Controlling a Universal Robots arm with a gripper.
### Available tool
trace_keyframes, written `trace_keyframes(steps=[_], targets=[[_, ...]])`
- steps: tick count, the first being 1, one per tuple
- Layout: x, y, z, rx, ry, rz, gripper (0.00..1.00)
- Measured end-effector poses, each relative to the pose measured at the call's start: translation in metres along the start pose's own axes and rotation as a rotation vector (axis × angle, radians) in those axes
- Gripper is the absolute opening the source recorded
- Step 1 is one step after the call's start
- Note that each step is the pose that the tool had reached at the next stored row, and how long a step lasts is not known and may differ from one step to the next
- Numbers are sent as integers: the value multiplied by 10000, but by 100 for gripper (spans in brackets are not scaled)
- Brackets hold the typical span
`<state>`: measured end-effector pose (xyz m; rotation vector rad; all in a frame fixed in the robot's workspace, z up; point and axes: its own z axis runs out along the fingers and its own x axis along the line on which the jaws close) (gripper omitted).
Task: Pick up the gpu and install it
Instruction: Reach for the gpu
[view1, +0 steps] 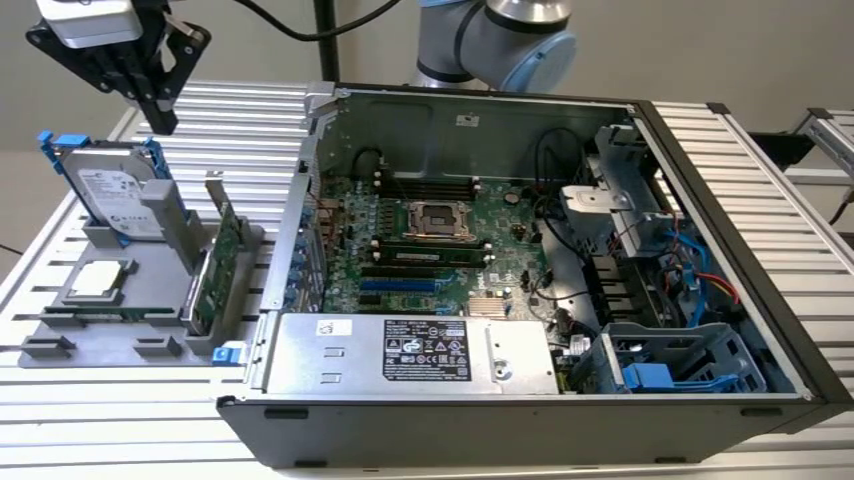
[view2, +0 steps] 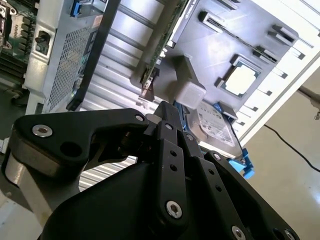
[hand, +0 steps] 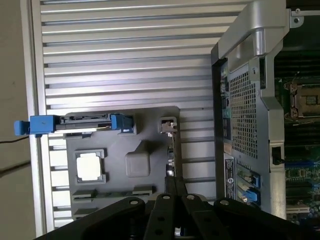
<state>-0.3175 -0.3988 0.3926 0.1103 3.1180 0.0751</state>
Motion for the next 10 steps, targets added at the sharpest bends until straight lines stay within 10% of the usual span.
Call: trace_keyframes(steps=[10], targets=[[-2,-31,-1,-1,2,-47,0]])
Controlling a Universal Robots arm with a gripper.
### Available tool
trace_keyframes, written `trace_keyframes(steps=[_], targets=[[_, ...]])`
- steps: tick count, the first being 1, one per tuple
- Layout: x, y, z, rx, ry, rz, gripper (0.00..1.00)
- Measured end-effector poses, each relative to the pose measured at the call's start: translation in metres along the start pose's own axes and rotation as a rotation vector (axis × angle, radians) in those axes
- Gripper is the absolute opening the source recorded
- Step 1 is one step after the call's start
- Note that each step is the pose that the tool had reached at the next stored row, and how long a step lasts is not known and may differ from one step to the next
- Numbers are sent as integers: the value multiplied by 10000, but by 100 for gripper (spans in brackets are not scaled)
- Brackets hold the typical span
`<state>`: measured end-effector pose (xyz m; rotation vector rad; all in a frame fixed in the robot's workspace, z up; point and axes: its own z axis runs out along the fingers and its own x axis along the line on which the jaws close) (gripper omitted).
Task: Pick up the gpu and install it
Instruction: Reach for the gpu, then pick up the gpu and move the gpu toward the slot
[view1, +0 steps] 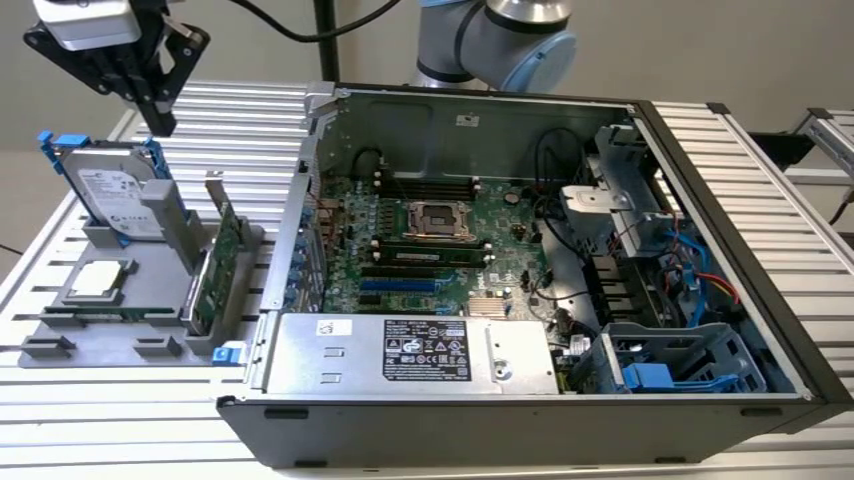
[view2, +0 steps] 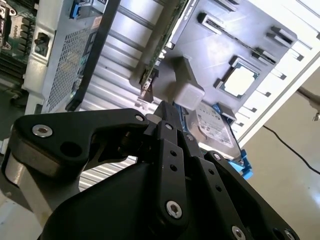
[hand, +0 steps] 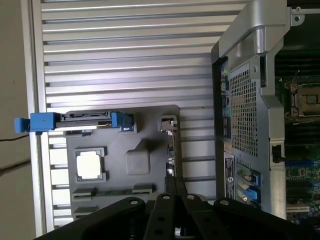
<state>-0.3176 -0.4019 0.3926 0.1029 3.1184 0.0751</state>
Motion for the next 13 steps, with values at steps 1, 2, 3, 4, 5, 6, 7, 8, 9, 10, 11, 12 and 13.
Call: trace_keyframes(steps=[1,2,3,4,5,6,7,8,9,10,11,12,13], targets=[[-1,-8,0,-1,0,-14,0],[-2,-17,-1,0,2,-28,0],[-3,-25,-1,-1,2,-40,0],[-3,-34,-2,-1,3,-53,0],[-4,-44,-2,-1,3,-65,0],[-5,-53,-3,-1,4,-78,0],[-6,-63,-3,-2,5,-90,0],[-7,-73,-3,-2,5,-102,0],[-7,-83,-4,-2,6,-113,0],[-8,-95,-5,-2,6,-123,0],[-9,-106,-5,-3,6,-134,0],[-10,-116,-5,-3,7,-145,0],[-11,-127,-6,-3,7,-155,0]])
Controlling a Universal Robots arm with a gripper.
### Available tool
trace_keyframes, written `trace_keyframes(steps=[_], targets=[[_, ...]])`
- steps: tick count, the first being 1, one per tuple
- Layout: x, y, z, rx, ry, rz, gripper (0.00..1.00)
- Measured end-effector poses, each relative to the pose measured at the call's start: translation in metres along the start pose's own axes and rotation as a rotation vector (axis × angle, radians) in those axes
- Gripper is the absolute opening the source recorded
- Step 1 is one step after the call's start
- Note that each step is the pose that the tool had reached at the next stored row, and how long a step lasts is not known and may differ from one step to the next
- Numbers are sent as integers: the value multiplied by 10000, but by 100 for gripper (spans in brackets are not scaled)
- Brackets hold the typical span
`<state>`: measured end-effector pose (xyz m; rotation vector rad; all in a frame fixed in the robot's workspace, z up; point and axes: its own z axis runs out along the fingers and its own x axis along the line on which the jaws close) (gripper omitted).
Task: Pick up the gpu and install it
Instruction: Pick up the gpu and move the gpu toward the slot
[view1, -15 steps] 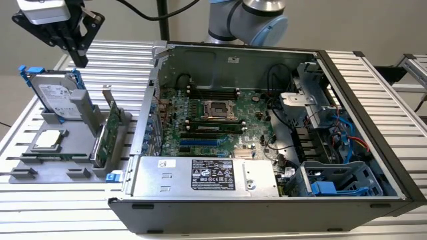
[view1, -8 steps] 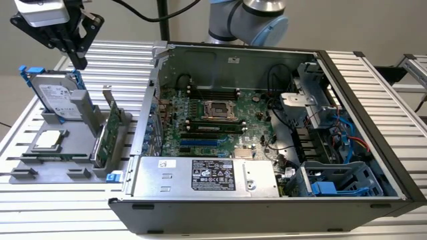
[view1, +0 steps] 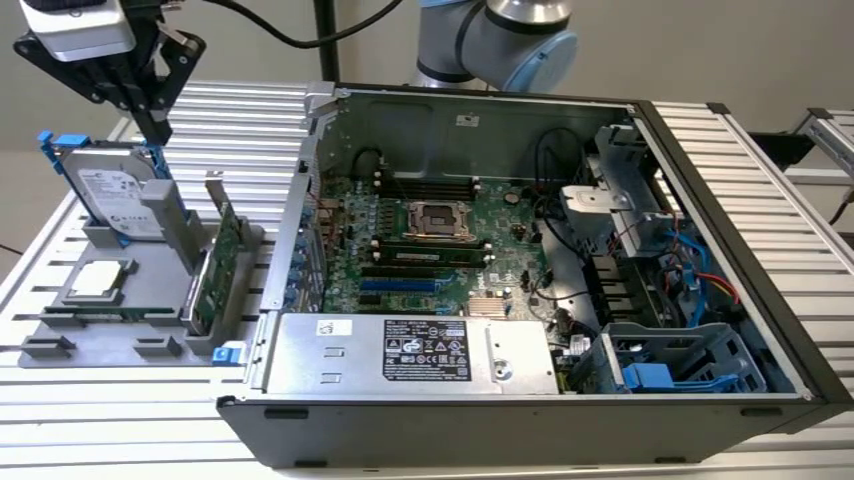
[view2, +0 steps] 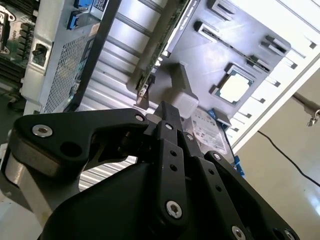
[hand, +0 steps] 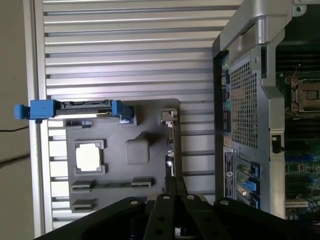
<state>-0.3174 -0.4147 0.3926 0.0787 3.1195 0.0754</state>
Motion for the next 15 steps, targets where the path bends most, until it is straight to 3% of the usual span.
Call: trace_keyframes(steps=[15], targets=[[-14,-176,-9,-3,9,-184,0]])
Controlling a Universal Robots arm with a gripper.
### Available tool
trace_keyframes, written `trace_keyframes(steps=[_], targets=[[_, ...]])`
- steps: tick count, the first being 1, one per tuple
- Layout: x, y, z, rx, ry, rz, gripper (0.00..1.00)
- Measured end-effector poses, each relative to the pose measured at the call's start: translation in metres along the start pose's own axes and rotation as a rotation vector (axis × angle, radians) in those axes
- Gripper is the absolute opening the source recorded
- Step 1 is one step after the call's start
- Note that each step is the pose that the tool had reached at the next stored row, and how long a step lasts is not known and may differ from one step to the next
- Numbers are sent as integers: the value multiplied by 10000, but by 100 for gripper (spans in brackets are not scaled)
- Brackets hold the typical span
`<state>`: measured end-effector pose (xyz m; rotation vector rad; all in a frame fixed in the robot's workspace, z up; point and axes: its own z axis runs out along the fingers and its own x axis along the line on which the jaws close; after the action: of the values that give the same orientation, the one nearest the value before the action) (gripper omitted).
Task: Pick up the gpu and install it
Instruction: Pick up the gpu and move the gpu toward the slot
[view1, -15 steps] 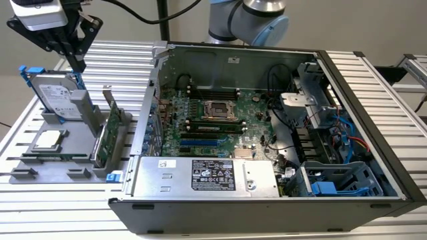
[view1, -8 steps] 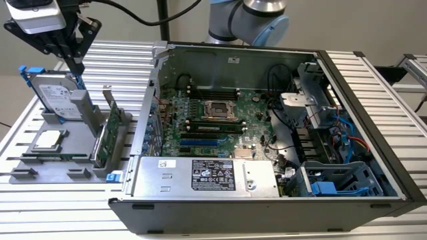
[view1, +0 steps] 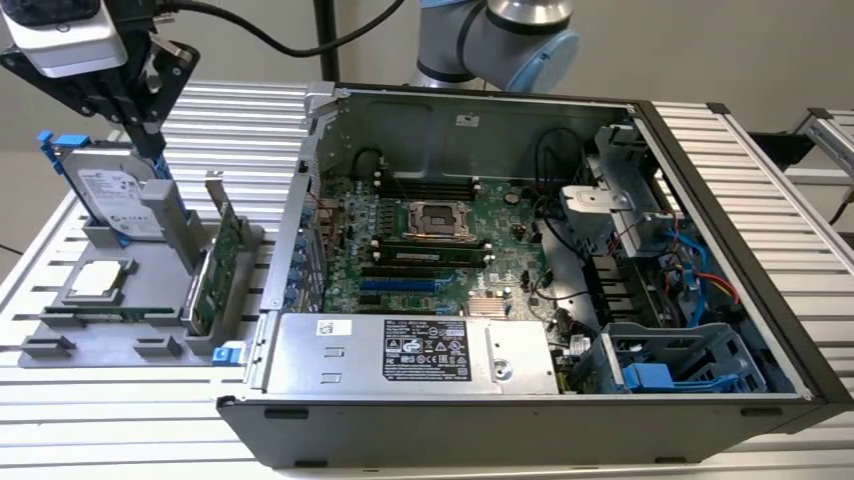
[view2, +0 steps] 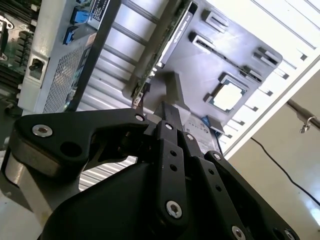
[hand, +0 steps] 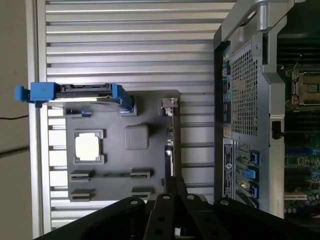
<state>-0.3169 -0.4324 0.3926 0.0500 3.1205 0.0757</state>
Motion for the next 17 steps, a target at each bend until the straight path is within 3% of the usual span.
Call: trace_keyframes(steps=[17], targets=[[-26,-239,-11,-3,8,-171,0]])
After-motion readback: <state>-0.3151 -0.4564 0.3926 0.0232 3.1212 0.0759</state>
